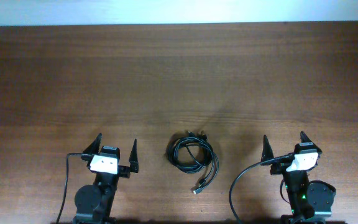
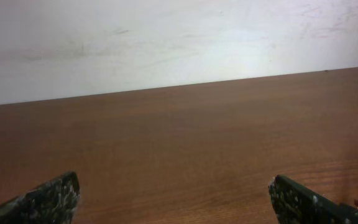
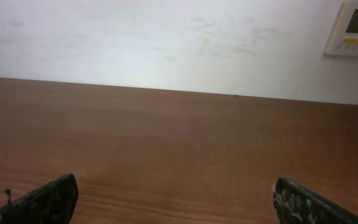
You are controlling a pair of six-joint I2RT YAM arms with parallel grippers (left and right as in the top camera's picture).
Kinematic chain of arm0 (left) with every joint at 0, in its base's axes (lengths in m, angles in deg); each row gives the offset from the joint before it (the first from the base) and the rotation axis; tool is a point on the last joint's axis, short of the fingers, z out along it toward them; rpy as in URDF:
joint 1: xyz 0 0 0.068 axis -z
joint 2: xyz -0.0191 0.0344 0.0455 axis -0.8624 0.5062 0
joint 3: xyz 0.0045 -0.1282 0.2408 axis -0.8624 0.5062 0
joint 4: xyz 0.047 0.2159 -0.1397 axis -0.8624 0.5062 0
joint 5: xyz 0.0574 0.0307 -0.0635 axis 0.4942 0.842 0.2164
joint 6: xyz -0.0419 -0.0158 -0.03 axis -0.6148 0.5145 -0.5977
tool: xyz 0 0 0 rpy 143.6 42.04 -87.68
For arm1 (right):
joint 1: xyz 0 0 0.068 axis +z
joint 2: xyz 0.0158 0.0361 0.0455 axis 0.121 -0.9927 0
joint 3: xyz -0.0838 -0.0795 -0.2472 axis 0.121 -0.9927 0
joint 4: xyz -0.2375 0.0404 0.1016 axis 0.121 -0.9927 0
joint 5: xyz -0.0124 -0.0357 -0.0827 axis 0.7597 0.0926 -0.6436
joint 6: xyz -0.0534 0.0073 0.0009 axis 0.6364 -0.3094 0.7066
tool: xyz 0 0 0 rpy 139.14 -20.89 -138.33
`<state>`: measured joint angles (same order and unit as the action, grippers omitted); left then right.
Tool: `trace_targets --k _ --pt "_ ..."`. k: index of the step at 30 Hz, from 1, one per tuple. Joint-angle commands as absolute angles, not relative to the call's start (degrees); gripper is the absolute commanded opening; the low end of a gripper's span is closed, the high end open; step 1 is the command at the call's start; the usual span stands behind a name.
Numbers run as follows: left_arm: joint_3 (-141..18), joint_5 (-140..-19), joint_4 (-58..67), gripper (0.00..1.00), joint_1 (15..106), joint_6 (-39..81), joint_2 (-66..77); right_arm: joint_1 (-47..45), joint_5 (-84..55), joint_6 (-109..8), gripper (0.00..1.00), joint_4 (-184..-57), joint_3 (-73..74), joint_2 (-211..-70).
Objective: Untangle cables
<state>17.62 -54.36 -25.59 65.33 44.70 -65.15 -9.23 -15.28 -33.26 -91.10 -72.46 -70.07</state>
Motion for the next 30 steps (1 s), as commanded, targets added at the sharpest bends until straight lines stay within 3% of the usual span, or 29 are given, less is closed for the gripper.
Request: trace_targets --k 1,18,30 --pt "17.9 -54.4 -25.5 0.99 65.0 45.6 -65.5 -9.6 -16.2 -33.5 0.99 -91.6 -72.7 -69.6" --pt "17.6 -57.6 -25.4 0.99 65.0 43.6 -65.5 -9.6 -16.2 -33.5 0.99 -91.6 -72.7 -69.6" --pt "-1.4 -67.5 5.4 0.99 65.0 45.7 -64.2 -9.6 -16.2 -33.5 0.99 -91.6 -72.7 -69.6"
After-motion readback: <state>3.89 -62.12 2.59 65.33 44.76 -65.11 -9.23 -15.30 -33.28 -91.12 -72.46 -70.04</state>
